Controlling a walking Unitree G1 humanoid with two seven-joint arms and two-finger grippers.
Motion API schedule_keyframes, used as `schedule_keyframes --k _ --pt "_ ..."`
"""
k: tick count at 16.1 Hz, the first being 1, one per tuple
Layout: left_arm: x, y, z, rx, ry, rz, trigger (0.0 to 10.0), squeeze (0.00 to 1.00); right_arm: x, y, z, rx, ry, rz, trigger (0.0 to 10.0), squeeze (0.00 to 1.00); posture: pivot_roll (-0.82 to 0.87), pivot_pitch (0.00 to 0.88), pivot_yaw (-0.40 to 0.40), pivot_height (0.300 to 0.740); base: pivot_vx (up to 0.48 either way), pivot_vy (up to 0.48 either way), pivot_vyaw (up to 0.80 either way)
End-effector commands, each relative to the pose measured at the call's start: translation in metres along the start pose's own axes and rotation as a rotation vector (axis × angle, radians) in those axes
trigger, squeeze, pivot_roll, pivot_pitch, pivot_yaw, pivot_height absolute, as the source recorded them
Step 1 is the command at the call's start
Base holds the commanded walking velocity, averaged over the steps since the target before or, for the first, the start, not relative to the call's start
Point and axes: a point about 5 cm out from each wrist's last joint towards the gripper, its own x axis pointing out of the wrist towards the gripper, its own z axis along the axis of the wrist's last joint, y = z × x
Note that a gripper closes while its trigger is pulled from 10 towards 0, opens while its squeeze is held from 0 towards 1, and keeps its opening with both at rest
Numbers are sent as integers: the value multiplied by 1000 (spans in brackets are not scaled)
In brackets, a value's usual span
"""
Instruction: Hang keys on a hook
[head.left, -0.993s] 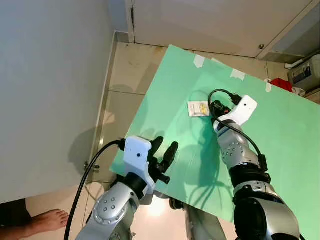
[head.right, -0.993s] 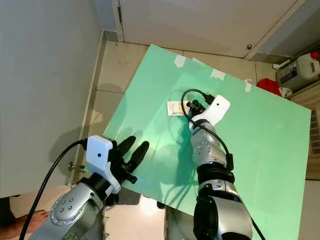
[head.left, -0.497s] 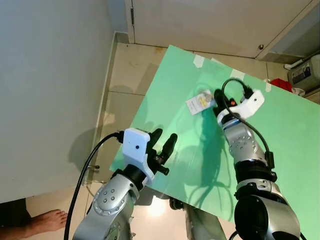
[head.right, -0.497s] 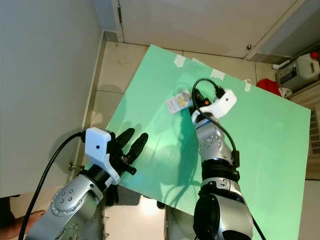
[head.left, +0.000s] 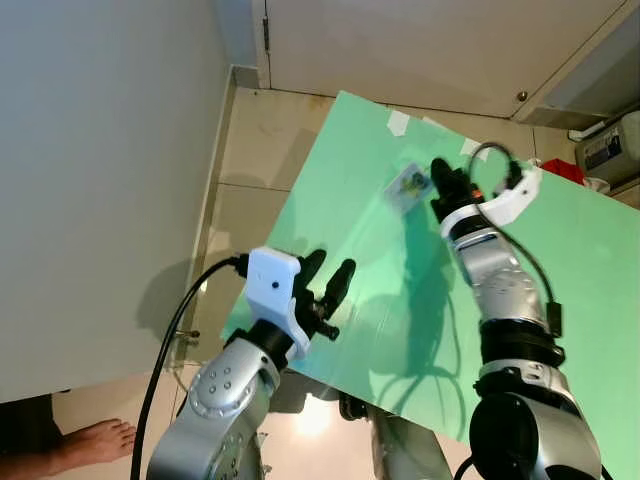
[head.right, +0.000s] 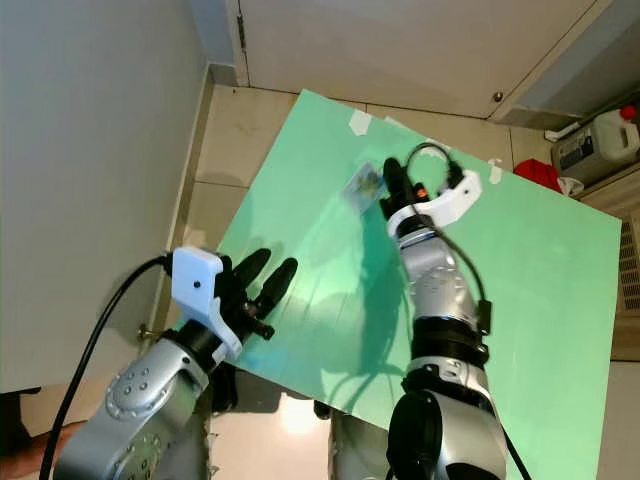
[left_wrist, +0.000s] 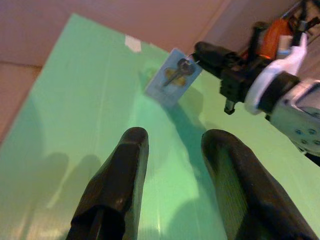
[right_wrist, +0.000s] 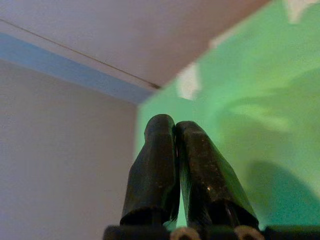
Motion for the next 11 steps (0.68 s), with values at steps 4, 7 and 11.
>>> schedule_keyframes --k 4,7,11 --pt "4 2 7 -6 -27 -22 10000 0 -13 7 19 121 -67 119 0 0 112 358 -77 740 0 0 0" --pt "10 5 15 10 -53 -40 10000 0 -18 13 29 140 -96 175 0 0 117 334 -63 740 0 0 0" --pt "28 15 39 34 -140 -48 10000 0 -30 52 30 13 -55 420 10000 0 124 284 -52 740 0 0 0"
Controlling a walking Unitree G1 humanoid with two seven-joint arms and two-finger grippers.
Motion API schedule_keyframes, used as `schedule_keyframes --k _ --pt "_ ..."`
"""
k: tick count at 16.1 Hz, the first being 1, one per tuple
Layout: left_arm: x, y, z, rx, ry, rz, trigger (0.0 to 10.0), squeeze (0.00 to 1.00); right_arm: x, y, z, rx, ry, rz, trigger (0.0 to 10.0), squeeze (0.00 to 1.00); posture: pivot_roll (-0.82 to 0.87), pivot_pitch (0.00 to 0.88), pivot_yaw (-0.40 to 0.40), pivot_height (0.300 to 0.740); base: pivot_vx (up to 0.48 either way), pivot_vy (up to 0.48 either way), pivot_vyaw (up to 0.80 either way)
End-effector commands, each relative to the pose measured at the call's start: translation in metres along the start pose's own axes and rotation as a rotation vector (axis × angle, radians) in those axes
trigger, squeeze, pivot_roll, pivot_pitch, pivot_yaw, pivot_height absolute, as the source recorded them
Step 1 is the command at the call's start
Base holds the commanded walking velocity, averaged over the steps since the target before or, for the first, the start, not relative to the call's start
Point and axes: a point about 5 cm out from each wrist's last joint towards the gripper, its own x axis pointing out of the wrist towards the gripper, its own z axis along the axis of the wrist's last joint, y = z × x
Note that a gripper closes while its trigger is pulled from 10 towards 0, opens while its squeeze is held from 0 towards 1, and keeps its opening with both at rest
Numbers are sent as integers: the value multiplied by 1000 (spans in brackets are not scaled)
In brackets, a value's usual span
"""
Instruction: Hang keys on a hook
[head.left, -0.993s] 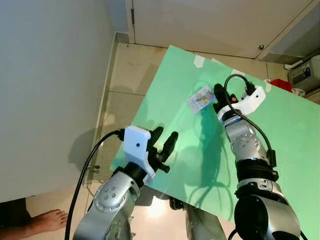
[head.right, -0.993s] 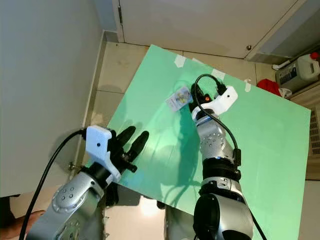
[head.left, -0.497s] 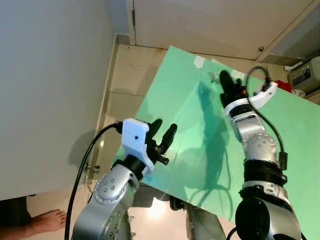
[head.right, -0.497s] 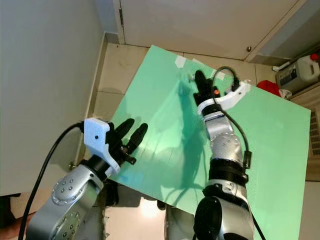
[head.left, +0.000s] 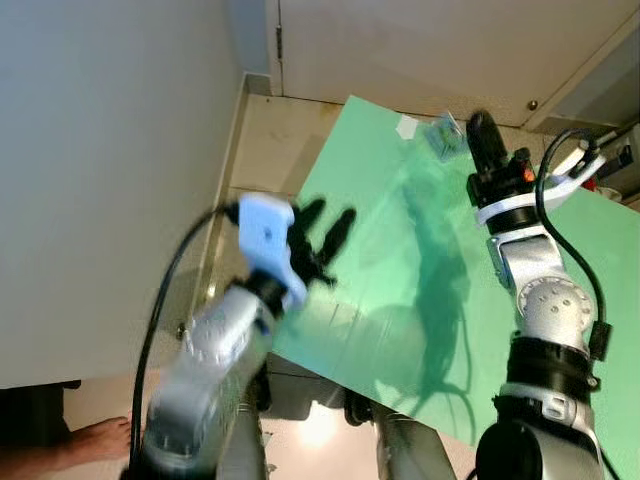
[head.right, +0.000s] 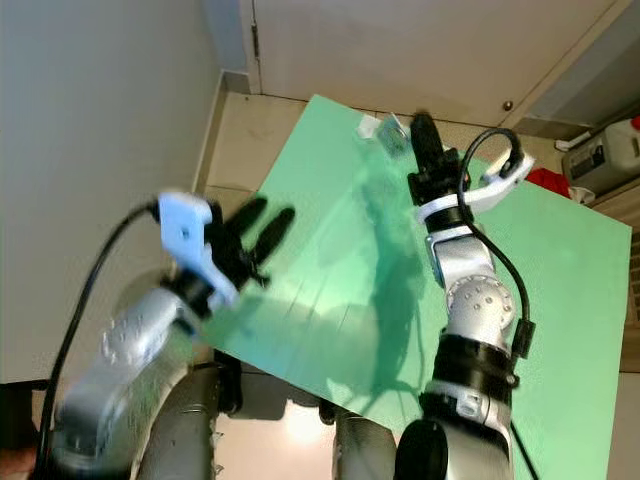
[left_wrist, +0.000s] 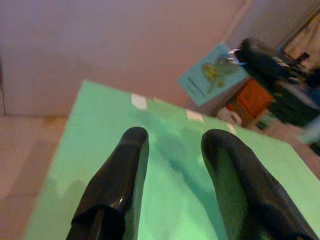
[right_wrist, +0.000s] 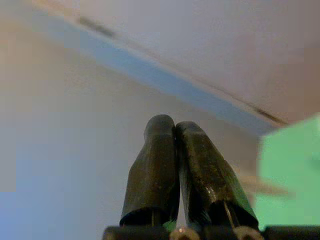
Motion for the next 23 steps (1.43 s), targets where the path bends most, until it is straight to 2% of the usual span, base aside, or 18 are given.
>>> schedule_keyframes --k 1,3,5,8,10,12,14,15,17,19,23 --pt "-1 0 -2 -23 0 -9 10000 0 -2 7 -1 -20 19 37 10000 0 124 284 -52 740 0 0 0" --pt "7 6 6 7 -36 -5 10000 0 -1 18 -7 -40 34 59 10000 0 124 265 -54 740 0 0 0" --pt "14 11 18 35 -78 -5 10000 0 1 22 -8 -110 28 53 10000 0 126 248 -54 740 0 0 0" --pt "22 21 42 86 -148 -27 10000 0 9 31 1 -174 7 91 10000 0 125 237 -52 740 0 0 0" --pt "24 22 54 154 -168 -116 10000 0 13 37 14 -186 -14 120 10000 0 121 231 -53 740 0 0 0" --pt "25 20 49 259 -104 -260 10000 0 17 48 20 -187 -17 177 10000 0 118 228 -55 740 0 0 0" --pt "27 17 48 318 -75 -332 10000 0 20 53 21 -192 -15 195 10000 0 117 222 -55 740 0 0 0" --pt "32 13 54 334 -95 -364 10000 0 21 55 20 -197 -1 207 10000 0 115 219 -54 740 0 0 0" --pt "35 10 60 346 -120 -378 10000 0 21 54 14 -224 39 197 10000 0 115 207 -51 740 0 0 0" --pt "37 8 63 325 -151 -369 10000 0 18 48 -2 -289 112 159 10000 0 115 183 -51 740 0 0 -400" --pt "33 -6 43 241 -133 -352 10000 0 15 42 -19 -283 129 85 10000 0 119 157 -46 740 0 0 -800"
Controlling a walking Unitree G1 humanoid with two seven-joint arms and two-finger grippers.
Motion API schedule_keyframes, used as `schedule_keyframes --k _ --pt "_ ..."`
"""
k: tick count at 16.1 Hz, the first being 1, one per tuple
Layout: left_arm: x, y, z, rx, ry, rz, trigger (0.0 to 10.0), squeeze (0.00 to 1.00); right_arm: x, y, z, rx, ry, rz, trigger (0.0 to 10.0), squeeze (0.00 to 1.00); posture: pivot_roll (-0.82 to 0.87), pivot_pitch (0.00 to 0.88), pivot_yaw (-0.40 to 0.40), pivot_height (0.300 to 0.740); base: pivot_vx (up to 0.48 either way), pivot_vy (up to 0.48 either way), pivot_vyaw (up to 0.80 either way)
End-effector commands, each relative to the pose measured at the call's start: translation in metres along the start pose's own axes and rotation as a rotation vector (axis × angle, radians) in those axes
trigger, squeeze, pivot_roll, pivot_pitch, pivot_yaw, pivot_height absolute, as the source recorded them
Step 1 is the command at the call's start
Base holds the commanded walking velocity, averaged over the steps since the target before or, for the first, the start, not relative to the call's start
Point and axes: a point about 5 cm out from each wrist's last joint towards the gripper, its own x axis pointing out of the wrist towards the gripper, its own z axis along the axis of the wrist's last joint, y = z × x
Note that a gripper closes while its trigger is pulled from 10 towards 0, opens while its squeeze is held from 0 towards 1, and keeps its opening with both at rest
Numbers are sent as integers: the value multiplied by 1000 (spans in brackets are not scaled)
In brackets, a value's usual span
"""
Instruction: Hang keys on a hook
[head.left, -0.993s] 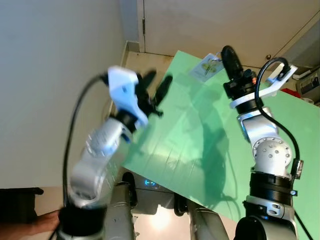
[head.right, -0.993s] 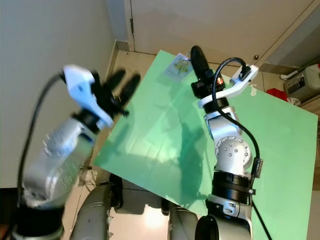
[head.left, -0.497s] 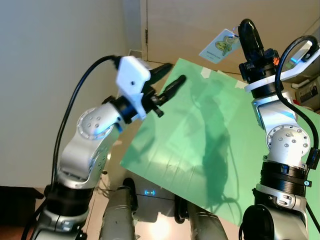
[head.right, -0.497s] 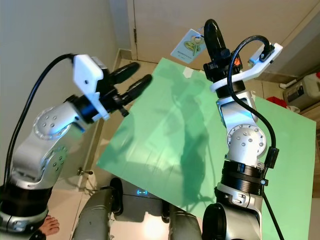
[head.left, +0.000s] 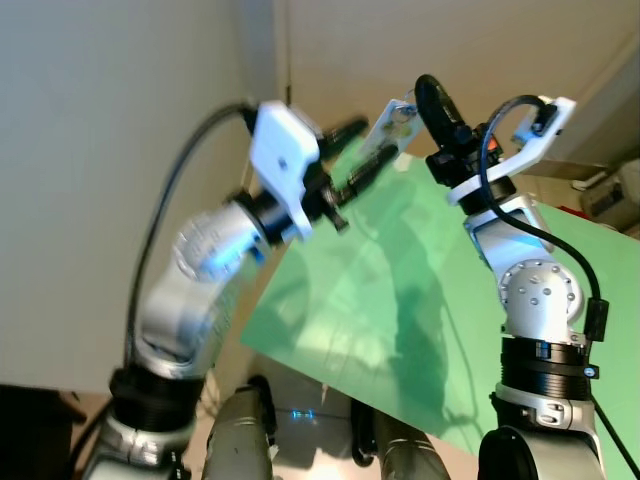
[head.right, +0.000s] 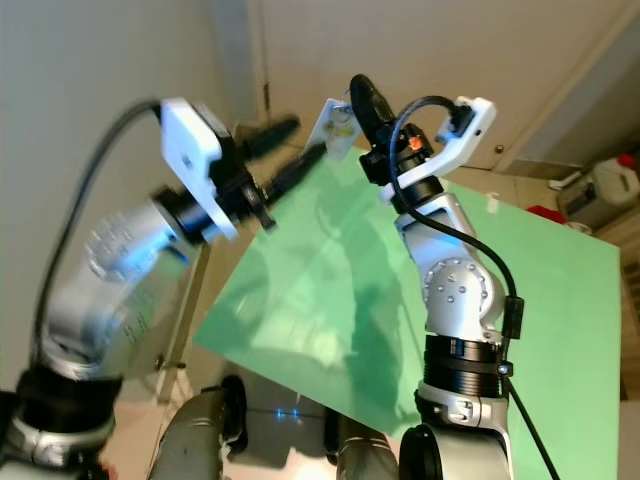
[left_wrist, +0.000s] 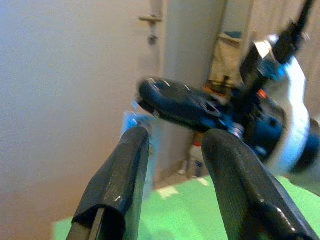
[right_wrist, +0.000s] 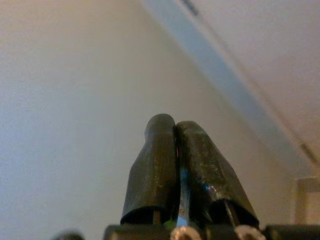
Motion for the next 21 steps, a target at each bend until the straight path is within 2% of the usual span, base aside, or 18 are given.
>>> schedule_keyframes --k 1,3,4,8,12,17,18,21 --pt "1 -9 1 -6 -11 -17 10000 0 -5 -1 1 -16 -17 -25 10000 0 121 155 -47 740 0 0 -800" --pt "0 -14 -3 -16 -7 -19 10000 0 -5 -2 -3 -34 -7 -52 10000 0 119 150 -48 740 0 0 -800" --pt "-1 -13 -11 -32 13 23 10000 0 -5 -8 -10 -86 25 -117 10000 0 117 144 -49 740 0 0 -800" --pt "-12 -14 -39 -63 86 132 10000 0 -10 -19 -25 -161 78 -222 10000 0 105 127 -57 740 0 0 -800" --pt "-13 -19 -47 -67 109 151 10000 0 -15 -25 -38 -185 119 -280 10000 0 101 121 -66 740 0 0 -800" --pt "-15 -20 -55 -70 121 187 10000 0 -15 -29 -41 -204 124 -314 10000 0 94 115 -67 740 0 0 -800" --pt "-20 -19 -63 -98 140 233 10000 0 -16 -29 -44 -208 126 -322 10000 0 93 116 -68 740 0 0 -800" --pt "-24 -23 -70 -111 156 247 10000 0 -20 -30 -46 -203 129 -328 10000 0 91 122 -69 740 0 0 -800"
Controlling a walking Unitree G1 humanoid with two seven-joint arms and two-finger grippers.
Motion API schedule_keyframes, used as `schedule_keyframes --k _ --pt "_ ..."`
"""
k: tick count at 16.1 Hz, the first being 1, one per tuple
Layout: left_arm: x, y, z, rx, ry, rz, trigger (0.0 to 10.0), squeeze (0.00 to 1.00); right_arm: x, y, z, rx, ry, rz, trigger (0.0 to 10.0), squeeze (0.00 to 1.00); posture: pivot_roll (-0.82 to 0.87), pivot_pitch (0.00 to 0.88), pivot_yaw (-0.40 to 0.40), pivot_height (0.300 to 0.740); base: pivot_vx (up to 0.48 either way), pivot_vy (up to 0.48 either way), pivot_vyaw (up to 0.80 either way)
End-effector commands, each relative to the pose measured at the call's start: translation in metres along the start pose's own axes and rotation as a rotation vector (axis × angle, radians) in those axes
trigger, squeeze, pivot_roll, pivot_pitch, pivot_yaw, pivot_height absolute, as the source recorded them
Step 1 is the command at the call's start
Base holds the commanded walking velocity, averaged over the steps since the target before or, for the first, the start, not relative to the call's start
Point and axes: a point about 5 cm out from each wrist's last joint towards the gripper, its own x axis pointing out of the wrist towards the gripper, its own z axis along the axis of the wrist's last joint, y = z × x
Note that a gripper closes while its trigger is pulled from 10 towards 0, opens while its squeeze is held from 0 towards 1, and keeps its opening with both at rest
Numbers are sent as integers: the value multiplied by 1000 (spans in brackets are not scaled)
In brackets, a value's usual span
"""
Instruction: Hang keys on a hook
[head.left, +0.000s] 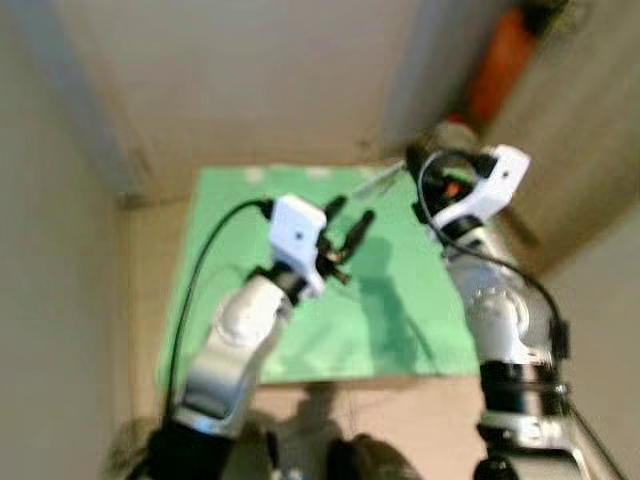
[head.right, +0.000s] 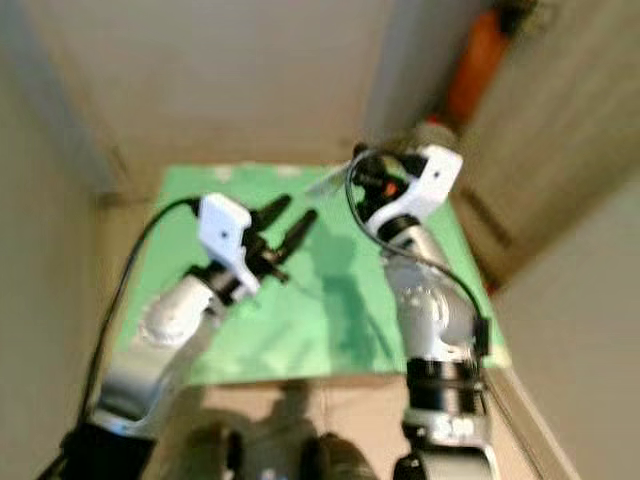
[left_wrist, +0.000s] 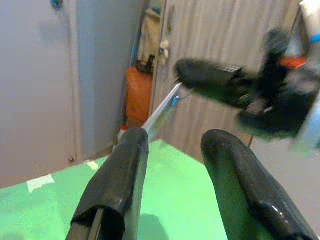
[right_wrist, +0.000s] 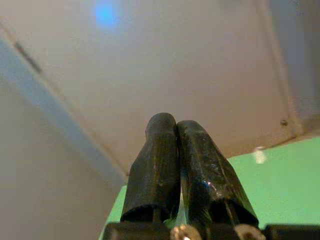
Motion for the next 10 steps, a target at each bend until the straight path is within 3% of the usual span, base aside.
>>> schedule_keyframes --k 1,4,10 --pt "0 -5 -3 -8 8 -3 10000 0 -2 -1 -1 -15 1 -10 10000 0 92 123 -69 740 0 0 -800" --pt "1 -5 0 -7 -4 1 10000 0 -1 1 -3 -6 2 6 10000 0 95 125 -70 740 0 0 -800" --pt "7 -3 6 27 -22 -8 10000 0 -3 6 -2 5 -10 60 10000 0 91 126 -60 740 0 0 0"
